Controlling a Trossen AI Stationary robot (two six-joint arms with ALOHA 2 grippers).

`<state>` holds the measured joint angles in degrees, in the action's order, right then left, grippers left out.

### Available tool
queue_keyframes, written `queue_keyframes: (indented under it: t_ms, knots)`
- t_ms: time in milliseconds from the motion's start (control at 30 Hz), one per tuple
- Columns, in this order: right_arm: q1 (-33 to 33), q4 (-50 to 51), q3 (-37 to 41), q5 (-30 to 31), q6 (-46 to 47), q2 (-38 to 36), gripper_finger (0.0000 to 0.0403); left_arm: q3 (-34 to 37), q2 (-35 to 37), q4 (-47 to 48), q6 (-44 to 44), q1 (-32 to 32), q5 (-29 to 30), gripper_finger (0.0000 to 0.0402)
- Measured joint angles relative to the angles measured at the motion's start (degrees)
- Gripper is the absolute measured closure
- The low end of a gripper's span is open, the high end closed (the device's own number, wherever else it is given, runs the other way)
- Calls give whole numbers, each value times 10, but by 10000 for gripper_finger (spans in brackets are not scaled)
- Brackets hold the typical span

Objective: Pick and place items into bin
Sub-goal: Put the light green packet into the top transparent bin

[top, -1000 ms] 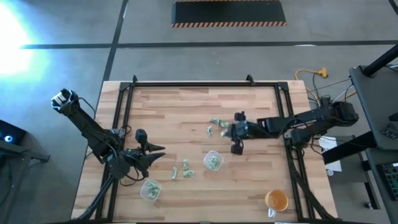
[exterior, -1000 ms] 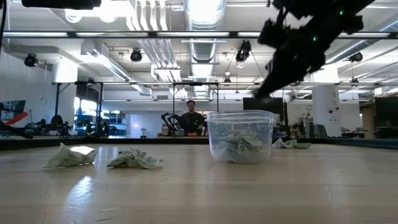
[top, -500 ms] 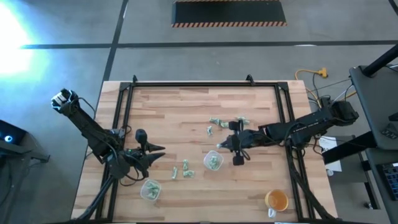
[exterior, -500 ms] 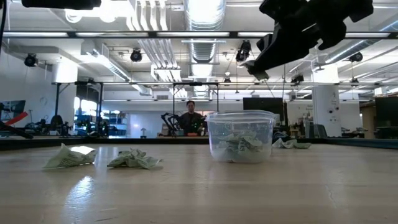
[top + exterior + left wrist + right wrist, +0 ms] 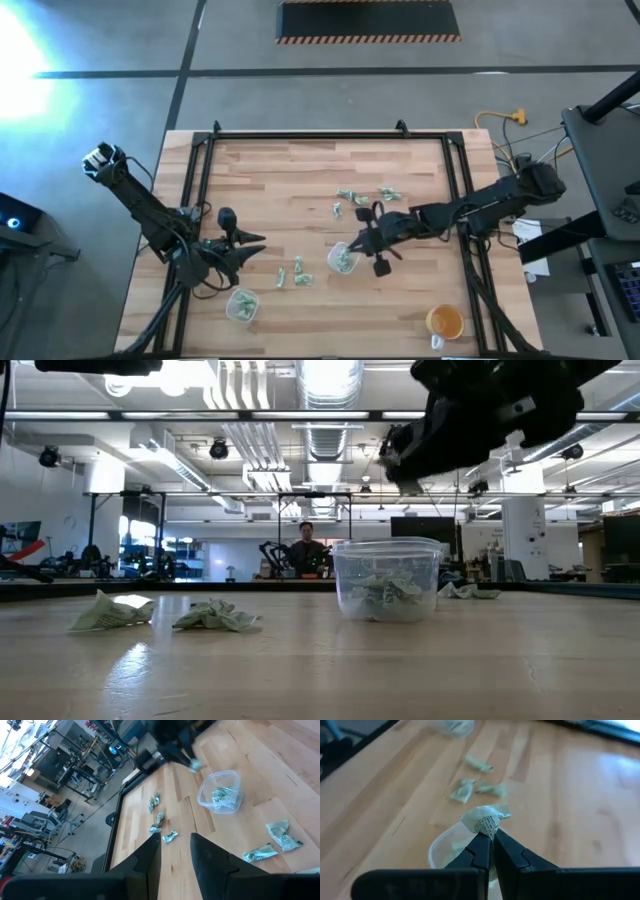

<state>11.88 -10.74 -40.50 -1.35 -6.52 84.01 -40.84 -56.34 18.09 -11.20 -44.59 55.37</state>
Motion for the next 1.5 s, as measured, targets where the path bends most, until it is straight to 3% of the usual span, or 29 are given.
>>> queue_keyframes:
  t_ms: [567, 900, 1333, 1500]
  knots:
    - [-3, 33, -72, -21, -12, 122, 392, 3, -1, 4, 2, 0, 0, 314]
    - [-3, 60, -82, -25, 4, 116, 390, 4, -2, 4, 3, 0, 0, 314]
    - [-3, 69, -83, -36, 1, 115, 302, 4, -3, 4, 3, 0, 0, 314]
    - [-3, 156, -110, -36, 5, 90, 282, 4, -3, 4, 3, 0, 0, 314]
